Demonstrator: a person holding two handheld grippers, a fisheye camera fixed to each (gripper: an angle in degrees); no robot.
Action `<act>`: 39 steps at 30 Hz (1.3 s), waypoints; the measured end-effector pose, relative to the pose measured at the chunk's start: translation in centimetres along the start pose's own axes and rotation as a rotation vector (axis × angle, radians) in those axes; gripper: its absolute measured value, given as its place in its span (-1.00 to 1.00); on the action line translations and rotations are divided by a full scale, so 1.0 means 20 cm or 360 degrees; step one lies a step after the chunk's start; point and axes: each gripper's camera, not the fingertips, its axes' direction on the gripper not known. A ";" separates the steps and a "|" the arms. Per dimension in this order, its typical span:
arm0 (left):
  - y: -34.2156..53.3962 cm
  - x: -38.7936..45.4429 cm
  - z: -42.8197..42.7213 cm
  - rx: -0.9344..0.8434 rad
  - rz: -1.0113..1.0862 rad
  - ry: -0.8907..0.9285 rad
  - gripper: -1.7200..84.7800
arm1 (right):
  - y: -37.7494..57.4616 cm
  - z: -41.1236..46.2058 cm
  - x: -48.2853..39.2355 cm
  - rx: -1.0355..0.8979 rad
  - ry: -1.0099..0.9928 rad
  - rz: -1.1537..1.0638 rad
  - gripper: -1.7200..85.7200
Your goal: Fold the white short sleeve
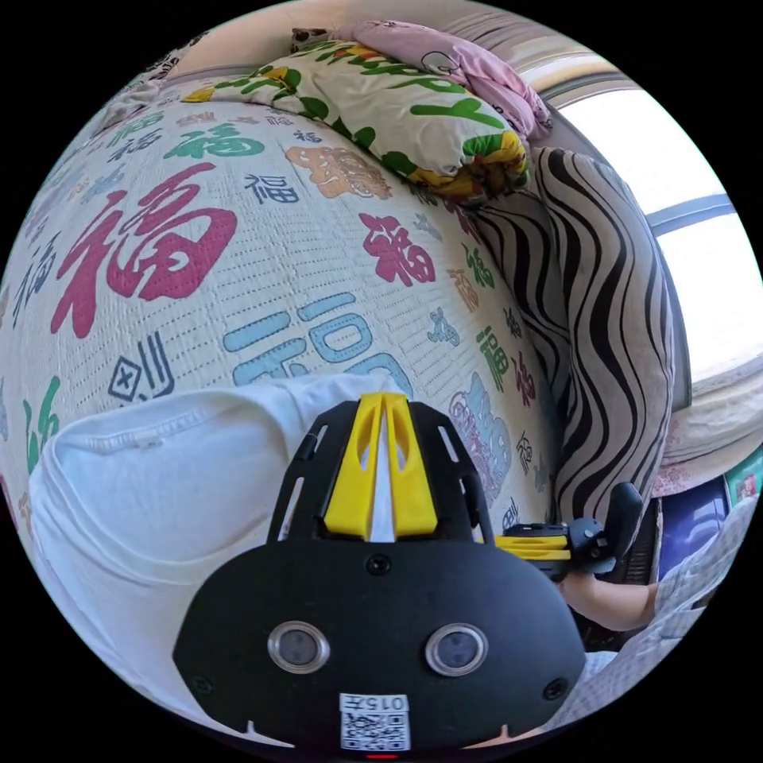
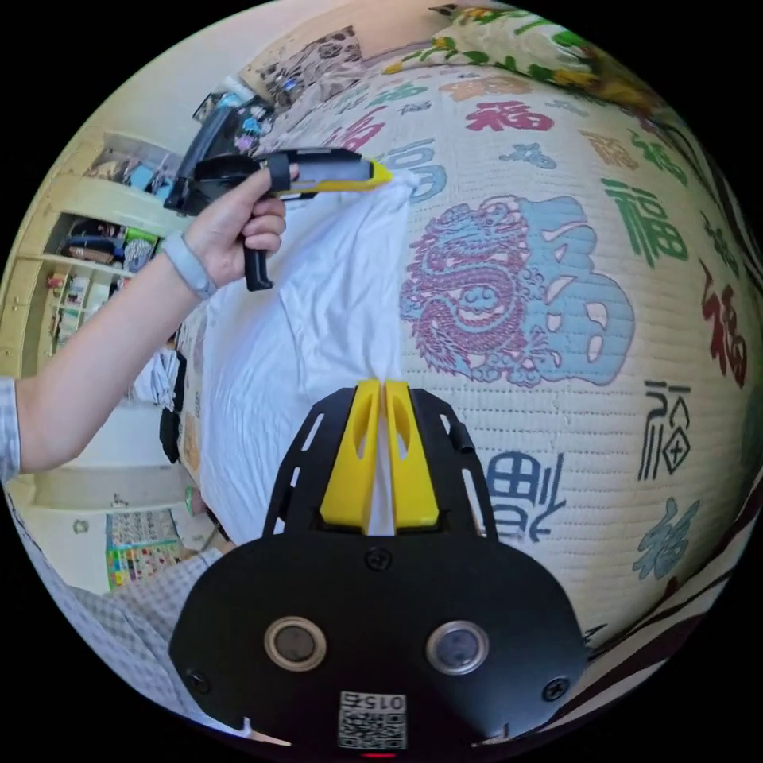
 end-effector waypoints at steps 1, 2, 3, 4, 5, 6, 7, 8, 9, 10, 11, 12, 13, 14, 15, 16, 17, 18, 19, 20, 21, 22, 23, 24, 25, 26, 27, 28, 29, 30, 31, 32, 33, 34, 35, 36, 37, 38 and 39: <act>-0.01 -0.01 0.01 0.0002 0.0002 -0.0009 -0.96 | 0.00 -0.01 0.02 0.0027 -0.0017 0.0034 -0.93; -0.04 -0.02 0.02 0.0022 -0.0006 -0.0045 -0.97 | 0.01 -0.03 0.06 0.0073 -0.0024 0.0107 -0.94; -0.05 -0.05 0.02 0.0041 -0.0029 -0.0071 -0.97 | 0.03 -0.05 0.11 0.0113 -0.0016 0.0163 -0.94; -0.06 -0.06 0.02 0.0042 -0.0041 -0.0075 -0.97 | 0.04 -0.06 0.13 0.0125 -0.0012 0.0186 -0.94; -0.07 -0.09 0.03 0.0039 -0.0058 -0.0063 -0.97 | 0.04 -0.06 0.16 0.0142 -0.0040 0.0211 -0.93; -0.07 -0.11 0.03 0.0042 -0.0068 -0.0044 -0.96 | 0.04 -0.05 0.18 0.0144 -0.0094 0.0226 -0.92; -0.06 -0.12 0.03 0.0050 -0.0070 -0.0036 -0.95 | 0.03 -0.05 0.19 0.0144 -0.0109 0.0223 -0.91; -0.06 -0.13 0.01 0.0051 -0.0087 -0.0032 -0.93 | 0.02 -0.05 0.18 0.0129 -0.0113 0.0193 -0.88; -0.04 -0.13 -0.02 0.0052 -0.0115 -0.0035 -0.90 | 0.00 -0.06 0.17 0.0122 -0.0082 0.0177 -0.84; -0.03 -0.13 -0.05 0.0065 -0.0115 -0.0030 -0.88 | 0.00 -0.07 0.17 0.0130 -0.0059 0.0177 -0.83; 0.01 -0.12 -0.12 0.0110 -0.0095 -0.0021 -0.86 | -0.01 -0.09 0.15 0.0168 -0.0028 0.0149 -0.81; 0.06 -0.10 -0.19 0.0144 -0.0087 -0.0044 -0.84 | -0.02 -0.13 0.13 0.0228 -0.0002 0.0094 -0.81; 0.09 -0.10 -0.22 0.0147 -0.0088 -0.0064 -0.84 | -0.03 -0.14 0.11 0.0255 0.0008 0.0055 -0.81; 0.16 -0.09 -0.26 0.0132 -0.0089 -0.0101 -0.83 | -0.04 -0.15 0.07 0.0281 0.0010 -0.0042 -0.82; 0.23 -0.08 -0.28 0.0097 -0.0098 -0.0140 -0.83 | -0.07 -0.14 0.02 0.0252 0.0012 -0.0125 -0.83; 0.26 -0.09 -0.28 0.0072 -0.0107 -0.0154 -0.83 | -0.09 -0.12 0.01 0.0224 0.0014 -0.0161 -0.83; 0.32 -0.09 -0.27 0.0006 -0.0117 -0.0177 -0.85 | -0.12 -0.06 -0.03 0.0151 0.0018 -0.0220 -0.84; 0.37 -0.11 -0.25 -0.0056 -0.0137 -0.0208 -0.87 | -0.14 0.01 -0.05 0.0061 0.0020 -0.0252 -0.85; 0.39 -0.12 -0.23 -0.0078 -0.0152 -0.0216 -0.89 | -0.15 0.04 -0.05 0.0018 0.0022 -0.0262 -0.87; 0.42 -0.14 -0.21 -0.0101 -0.0171 -0.0201 -0.92 | -0.17 0.10 -0.06 -0.0053 0.0045 -0.0265 -0.90; 0.44 -0.16 -0.19 -0.0095 -0.0182 -0.0184 -0.94 | -0.18 0.14 -0.07 -0.0098 0.0089 -0.0263 -0.92; 0.44 -0.17 -0.19 -0.0080 -0.0184 -0.0170 -0.94 | -0.18 0.15 -0.08 -0.0096 0.0106 -0.0277 -0.92; 0.45 -0.18 -0.20 -0.0059 -0.0193 -0.0153 -0.95 | -0.18 0.15 -0.09 -0.0080 0.0132 -0.0300 -0.94; 0.44 -0.16 -0.24 -0.0029 -0.0167 -0.0189 -0.96 | -0.19 0.15 -0.08 -0.0092 0.0133 -0.0304 -0.94; 0.44 -0.15 -0.27 -0.0009 -0.0149 -0.0212 -0.96 | -0.19 0.14 -0.08 -0.0096 0.0125 -0.0305 -0.95; 0.45 -0.12 -0.32 0.0014 -0.0120 -0.0231 -0.96 | -0.20 0.13 -0.07 -0.0089 0.0101 -0.0308 -0.95; 0.45 -0.11 -0.35 0.0003 -0.0112 -0.0252 -0.96 | -0.20 0.12 -0.05 -0.0082 0.0061 -0.0313 -0.96; 0.46 -0.11 -0.36 -0.0018 -0.0111 -0.0271 -0.96 | -0.21 0.11 -0.05 -0.0086 0.0036 -0.0312 -0.96; 0.47 -0.12 -0.36 -0.0074 -0.0109 -0.0315 -0.95 | -0.21 0.11 -0.03 -0.0113 -0.0023 -0.0308 -0.96; 0.47 -0.14 -0.36 -0.0135 -0.0122 -0.0348 -0.95 | -0.22 0.12 -0.01 -0.0165 -0.0084 -0.0299 -0.96; 0.47 -0.15 -0.35 -0.0163 -0.0134 -0.0344 -0.94 | -0.23 0.12 -0.01 -0.0188 -0.0111 -0.0292 -0.96; 0.46 -0.17 -0.36 -0.0194 -0.0159 -0.0314 -0.93 | -0.23 0.11 0.01 -0.0190 -0.0138 -0.0281 -0.95; 0.44 -0.16 -0.40 -0.0175 -0.0151 -0.0309 -0.91 | -0.22 0.08 0.02 -0.0130 -0.0129 -0.0271 -0.94; 0.42 -0.15 -0.42 -0.0148 -0.0129 -0.0315 -0.90 | -0.22 0.05 0.03 -0.0083 -0.0110 -0.0258 -0.93; 0.38 -0.12 -0.46 -0.0085 -0.0078 -0.0332 -0.88 | -0.22 0.01 0.05 0.0020 -0.0051 -0.0204 -0.91; 0.33 -0.09 -0.48 -0.0029 -0.0030 -0.0327 -0.85 | -0.23 -0.03 0.08 0.0105 0.0002 -0.0140 -0.89; 0.30 -0.08 -0.48 -0.0008 -0.0007 -0.0312 -0.84 | -0.23 -0.03 0.10 0.0130 0.0020 -0.0114 -0.88; 0.23 -0.06 -0.46 0.0016 0.0023 -0.0276 -0.82 | -0.25 -0.03 0.14 0.0150 0.0050 -0.0059 -0.86; 0.15 -0.05 -0.42 0.0006 0.0036 -0.0227 -0.81 | -0.28 0.00 0.17 0.0133 0.0046 -0.0010 -0.86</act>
